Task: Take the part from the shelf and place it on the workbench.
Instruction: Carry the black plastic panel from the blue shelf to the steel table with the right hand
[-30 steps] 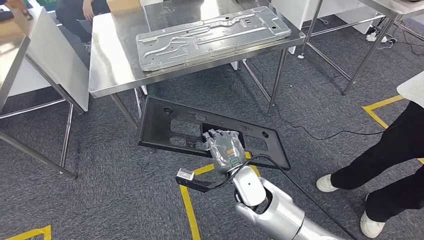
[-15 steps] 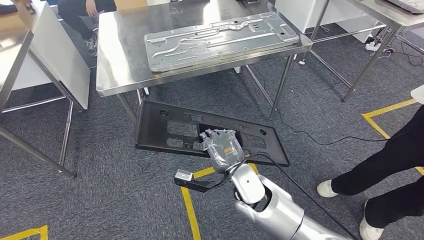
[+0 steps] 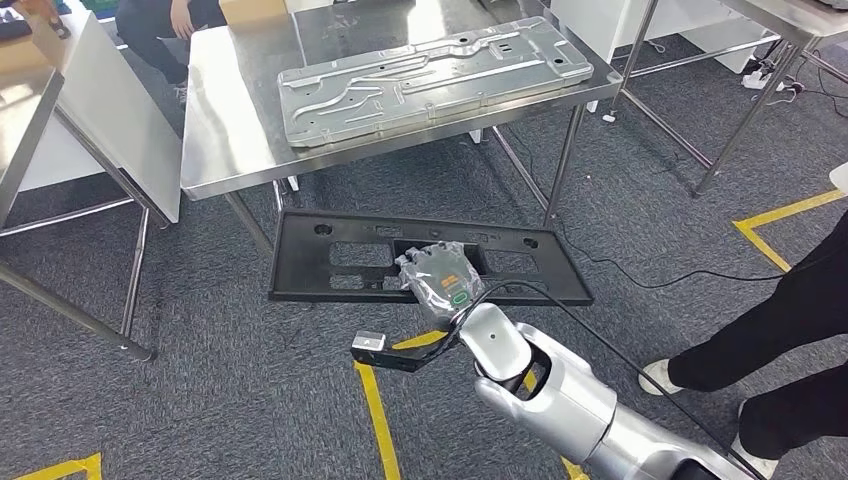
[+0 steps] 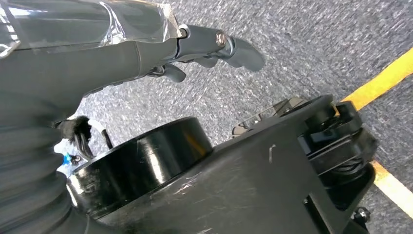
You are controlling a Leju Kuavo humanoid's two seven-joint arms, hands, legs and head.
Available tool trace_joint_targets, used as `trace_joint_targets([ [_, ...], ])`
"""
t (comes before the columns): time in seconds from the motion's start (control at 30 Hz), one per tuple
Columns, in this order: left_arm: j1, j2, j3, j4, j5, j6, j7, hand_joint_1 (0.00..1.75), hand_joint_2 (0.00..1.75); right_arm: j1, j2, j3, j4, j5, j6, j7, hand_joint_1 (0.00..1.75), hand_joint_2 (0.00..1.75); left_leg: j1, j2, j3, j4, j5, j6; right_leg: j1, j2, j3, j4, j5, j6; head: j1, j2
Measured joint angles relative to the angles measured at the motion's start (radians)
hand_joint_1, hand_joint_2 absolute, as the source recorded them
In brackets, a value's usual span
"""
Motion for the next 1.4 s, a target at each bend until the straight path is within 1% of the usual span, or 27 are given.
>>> trace_joint_targets([
  [0.07,0.000,0.000,0.000,0.000,-0.002,-0.001,0.001,0.00,1.75,-0.005,0.000,0.013,-0.003,0.006,0.006,-0.009,1.75,1.75,-0.001,0.002,0.060,-0.145,0.077,0.008,0.000,0.001,0.006,-0.001,-0.003,0.002,0.000,0.000],
  [0.13,0.000,0.000,0.000,0.000,-0.004,0.000,0.001,0.00,1.75,-0.015,0.000,0.026,-0.005,0.015,0.010,-0.019,1.75,1.75,-0.008,0.003,0.107,-0.257,0.119,0.018,0.002,0.002,0.009,-0.002,-0.006,0.009,0.000,0.000],
  [0.2,0.000,0.000,0.000,0.000,-0.005,0.000,0.001,0.00,1.75,-0.021,-0.001,0.040,-0.006,0.025,0.014,-0.032,1.75,1.75,-0.016,0.002,0.114,-0.275,0.117,0.025,0.002,0.000,0.011,-0.006,-0.007,0.020,0.000,0.000],
  [0.27,0.001,0.000,0.000,0.000,-0.008,0.000,0.001,0.00,1.75,-0.026,-0.002,0.055,-0.009,0.041,0.014,-0.054,1.75,1.75,-0.015,0.001,0.123,-0.285,0.122,0.035,0.001,-0.001,0.012,-0.004,-0.012,0.032,0.000,0.000],
  [0.3,0.001,0.000,0.000,0.000,-0.010,0.000,0.001,0.00,1.75,-0.028,-0.003,0.063,-0.012,0.048,0.014,-0.065,1.75,1.75,-0.013,0.001,0.130,-0.291,0.125,0.041,0.001,-0.001,0.006,0.014,-0.024,0.036,0.000,0.000],
  [0.33,0.000,0.000,0.000,0.000,-0.012,0.000,0.001,0.00,1.75,-0.029,-0.005,0.071,-0.017,0.054,0.014,-0.074,1.75,1.75,-0.011,0.001,0.137,-0.297,0.129,0.046,0.003,-0.001,-0.012,0.054,-0.047,0.038,0.000,0.000],
  [0.4,-0.001,-0.001,0.000,0.000,-0.013,-0.001,0.001,0.00,1.75,-0.030,-0.010,0.088,-0.023,0.062,0.013,-0.084,1.75,1.75,-0.012,0.002,0.142,-0.298,0.128,0.053,0.004,0.000,-0.076,0.187,-0.105,0.038,0.000,0.000],
  [0.43,0.000,-0.001,0.000,0.000,-0.013,-0.002,0.001,0.00,1.75,-0.030,-0.013,0.096,-0.024,0.065,0.013,-0.086,1.75,1.75,-0.014,0.001,0.144,-0.297,0.127,0.055,0.005,0.000,-0.109,0.248,-0.125,0.038,0.000,0.000],
  [0.47,0.000,-0.002,0.000,0.000,-0.014,-0.003,0.001,0.00,1.75,-0.030,-0.016,0.102,-0.025,0.066,0.013,-0.088,1.75,1.75,-0.015,0.001,0.145,-0.297,0.126,0.056,0.005,0.000,-0.131,0.287,-0.133,0.039,0.000,0.000],
  [0.5,0.001,-0.002,0.000,0.000,-0.014,-0.003,0.002,0.00,1.75,-0.029,-0.019,0.108,-0.026,0.069,0.013,-0.089,1.75,1.75,-0.015,-0.001,0.146,-0.297,0.125,0.057,0.005,0.000,-0.140,0.295,-0.126,0.039,0.000,0.000],
  [0.53,0.002,-0.002,0.000,0.000,-0.014,-0.003,0.002,0.00,1.75,-0.029,-0.021,0.112,-0.027,0.073,0.013,-0.089,1.75,1.75,-0.015,-0.002,0.147,-0.296,0.123,0.057,0.005,0.000,-0.131,0.268,-0.103,0.038,0.000,0.000],
  [0.57,0.002,-0.002,0.000,0.000,-0.014,-0.003,0.002,0.00,1.75,-0.030,-0.024,0.115,-0.028,0.078,0.013,-0.089,1.75,1.75,-0.015,-0.004,0.149,-0.295,0.121,0.055,0.005,0.000,-0.107,0.213,-0.071,0.037,0.000,0.000],
  [0.63,0.002,-0.002,0.000,0.000,-0.014,-0.003,0.002,0.00,1.75,-0.032,-0.028,0.123,-0.032,0.086,0.013,-0.089,1.75,1.75,-0.018,-0.006,0.150,-0.287,0.112,0.048,0.005,0.000,-0.042,0.069,-0.006,0.034,0.000,0.000],
  [0.7,0.002,-0.001,0.000,0.000,-0.013,-0.002,0.001,0.00,1.75,-0.034,-0.031,0.129,-0.035,0.089,0.014,-0.089,1.75,1.75,-0.023,-0.007,0.148,-0.280,0.102,0.041,0.005,0.001,-0.010,-0.001,0.015,0.027,0.000,0.000],
  [0.8,0.003,0.000,0.000,0.000,-0.013,-0.001,0.001,0.00,1.75,-0.036,-0.036,0.137,-0.038,0.089,0.014,-0.089,1.75,1.75,-0.022,-0.007,0.147,-0.273,0.093,0.034,0.006,0.001,-0.010,-0.003,0.015,0.013,0.000,0.000],
  [0.83,0.003,0.000,0.000,0.000,-0.013,-0.001,0.001,0.00,1.75,-0.037,-0.037,0.139,-0.038,0.089,0.014,-0.089,1.75,1.75,-0.019,-0.006,0.140,-0.255,0.080,0.029,0.004,0.001,-0.009,-0.004,0.015,0.008,0.000,0.000],
  [0.9,0.002,0.001,0.000,0.000,-0.013,-0.004,0.000,0.00,1.75,-0.040,-0.037,0.140,-0.039,0.089,0.014,-0.089,1.75,1.75,-0.013,-0.003,0.095,-0.156,0.026,0.016,0.001,0.000,-0.008,-0.005,0.014,0.001,0.000,0.000],
  [0.97,0.002,0.001,0.000,0.000,-0.014,-0.007,-0.004,0.00,1.75,-0.041,-0.038,0.143,-0.039,0.089,0.015,-0.088,1.75,1.75,-0.007,-0.002,0.026,-0.015,-0.031,0.006,0.001,0.000,-0.008,-0.004,0.012,-0.002,0.000,0.000],
  [1.0,0.001,0.000,0.000,0.000,-0.015,-0.009,-0.007,0.00,1.75,-0.041,-0.039,0.145,-0.039,0.089,0.015,-0.088,1.75,1.75,-0.005,-0.001,0.004,0.024,-0.037,0.004,0.001,0.000,-0.007,-0.004,0.011,-0.002,0.000,0.000],
  [1.03,0.000,0.000,0.000,0.000,-0.016,-0.011,-0.009,0.00,1.75,-0.041,-0.040,0.148,-0.039,0.089,0.016,-0.087,1.75,1.75,-0.003,-0.001,0.001,0.023,-0.024,0.004,0.001,0.000,-0.006,-0.004,0.011,-0.002,0.000,0.000],
  [1.07,0.000,0.000,0.000,0.000,-0.017,-0.012,-0.011,0.00,1.75,-0.041,-0.041,0.149,-0.039,0.089,0.017,-0.087,1.75,1.75,-0.003,0.000,0.019,-0.019,0.006,0.006,0.001,0.000,-0.004,-0.004,0.010,-0.001,0.000,0.000],
  [1.13,0.000,0.000,0.000,0.000,-0.020,-0.014,-0.012,0.00,1.75,-0.042,-0.041,0.150,-0.039,0.089,0.017,-0.086,1.75,1.75,-0.005,0.002,0.087,-0.170,0.076,0.016,0.002,0.002,0.001,-0.005,0.008,0.003,0.000,0.000],
  [1.17,-0.001,0.000,0.000,0.000,-0.022,-0.014,-0.012,0.00,1.75,-0.043,-0.041,0.150,-0.039,0.089,0.017,-0.086,1.75,1.75,-0.008,0.003,0.113,-0.230,0.098,0.021,0.003,0.002,0.002,-0.005,0.006,0.006,0.000,0.000],
  [1.2,-0.002,0.000,0.000,0.000,-0.024,-0.014,-0.012,0.00,1.75,-0.043,-0.042,0.150,-0.039,0.089,0.017,-0.085,1.75,1.75,-0.012,0.005,0.128,-0.266,0.107,0.026,0.004,0.002,0.003,-0.006,0.005,0.011,0.000,0.000],
  [1.27,-0.003,0.000,0.000,0.000,-0.027,-0.014,-0.012,0.00,1.75,-0.043,-0.042,0.150,-0.039,0.089,0.018,-0.085,1.75,1.75,-0.018,0.004,0.132,-0.280,0.106,0.033,0.003,0.001,0.006,-0.012,0.004,0.024,0.000,0.000],
  [1.33,-0.002,0.000,0.000,0.000,-0.030,-0.014,-0.013,0.00,1.75,-0.043,-0.043,0.150,-0.039,0.089,0.018,-0.085,1.75,1.75,-0.015,0.003,0.143,-0.292,0.111,0.043,0.001,0.000,0.006,-0.001,-0.004,0.035,0.000,0.000],
  [1.4,-0.002,-0.001,0.000,0.000,-0.033,-0.014,-0.014,0.00,1.75,-0.042,-0.044,0.150,-0.040,0.089,0.018,-0.085,1.75,1.75,-0.011,0.002,0.159,-0.302,0.113,0.053,0.003,0.000,-0.031,0.083,-0.045,0.039,0.001,0.000],
])
